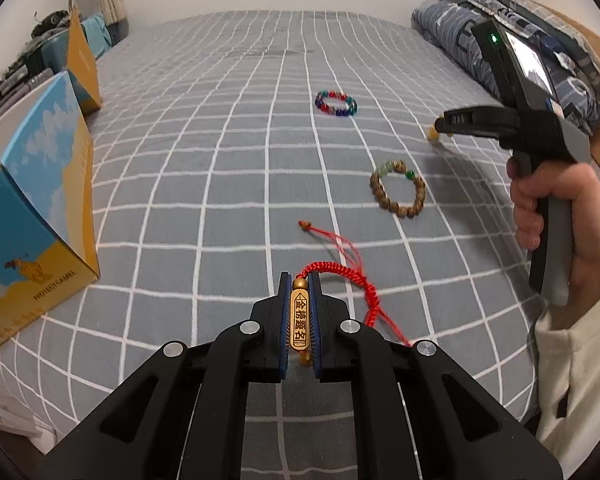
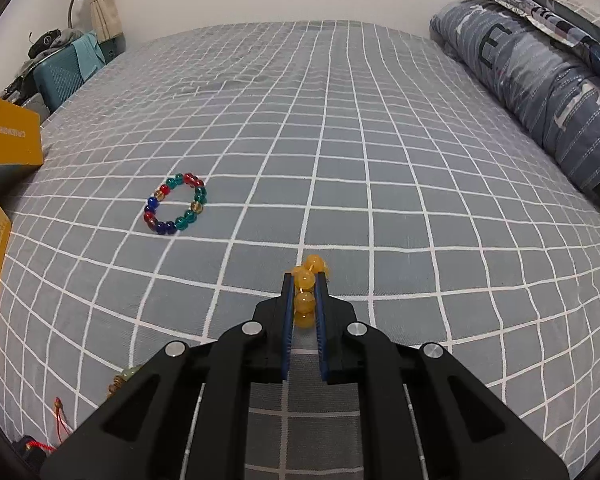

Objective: Organize jewelry
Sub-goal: 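Carry the gold-tag cord and amber bracelets over the white box with both tools, then open the left tool to drop the cord bracelet while the right tool drops the amber bracelet, then move both open tools back over the last two bracelets on the bed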

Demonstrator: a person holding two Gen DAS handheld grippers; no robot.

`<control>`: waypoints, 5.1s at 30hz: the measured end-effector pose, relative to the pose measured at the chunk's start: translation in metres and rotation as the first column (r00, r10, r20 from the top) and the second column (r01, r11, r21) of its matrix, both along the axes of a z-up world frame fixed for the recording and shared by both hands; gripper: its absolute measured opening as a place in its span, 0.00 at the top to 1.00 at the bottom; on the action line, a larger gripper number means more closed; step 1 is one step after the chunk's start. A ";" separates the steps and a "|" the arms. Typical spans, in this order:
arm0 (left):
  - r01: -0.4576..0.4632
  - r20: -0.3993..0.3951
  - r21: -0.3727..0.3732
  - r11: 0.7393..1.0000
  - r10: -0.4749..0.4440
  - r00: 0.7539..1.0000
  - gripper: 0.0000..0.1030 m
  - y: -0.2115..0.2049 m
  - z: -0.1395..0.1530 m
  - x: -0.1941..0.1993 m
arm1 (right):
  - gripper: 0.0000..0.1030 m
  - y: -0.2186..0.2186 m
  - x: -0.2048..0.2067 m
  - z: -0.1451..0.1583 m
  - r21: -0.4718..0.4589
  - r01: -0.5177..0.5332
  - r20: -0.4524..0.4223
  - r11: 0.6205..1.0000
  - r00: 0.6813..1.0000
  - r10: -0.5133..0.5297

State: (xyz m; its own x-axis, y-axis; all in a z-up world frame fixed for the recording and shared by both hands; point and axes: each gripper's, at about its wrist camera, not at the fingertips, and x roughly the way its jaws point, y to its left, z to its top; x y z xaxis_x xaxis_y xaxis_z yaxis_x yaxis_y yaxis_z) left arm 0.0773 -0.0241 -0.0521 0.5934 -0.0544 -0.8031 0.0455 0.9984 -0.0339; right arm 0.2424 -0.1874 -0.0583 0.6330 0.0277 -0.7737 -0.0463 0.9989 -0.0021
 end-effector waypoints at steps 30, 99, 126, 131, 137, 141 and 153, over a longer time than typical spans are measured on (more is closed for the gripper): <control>-0.124 0.228 0.046 0.991 0.111 0.967 0.92 0.044 0.092 0.053 | 0.91 0.012 -0.031 0.056 0.007 0.001 0.160 1.000 0.987 -0.002; -0.496 0.052 0.091 0.863 0.494 0.868 0.92 0.366 0.087 -0.038 | 0.91 0.417 -0.105 0.076 0.017 -0.564 -0.074 0.826 0.823 0.563; -0.571 0.210 0.102 0.815 0.544 0.813 0.18 0.345 0.131 -0.061 | 0.37 0.383 -0.139 0.130 0.007 -0.544 0.064 0.839 0.838 0.542; -0.567 0.255 0.088 0.819 0.532 0.808 0.07 0.323 0.148 -0.058 | 0.18 0.351 -0.144 0.149 0.013 -0.489 0.141 0.872 0.864 0.483; -0.520 0.306 0.048 0.853 0.483 0.821 0.05 0.283 0.163 -0.054 | 0.07 0.293 -0.142 0.163 0.033 -0.410 0.207 0.911 0.895 0.395; -0.471 0.322 0.051 0.881 0.432 0.842 0.05 0.250 0.170 -0.039 | 0.07 0.252 -0.131 0.163 0.036 -0.350 0.205 0.936 0.919 0.336; -0.290 0.302 0.060 0.955 0.259 0.917 0.05 0.121 0.153 0.038 | 0.07 0.112 -0.105 0.133 0.064 -0.146 0.194 0.987 0.972 0.131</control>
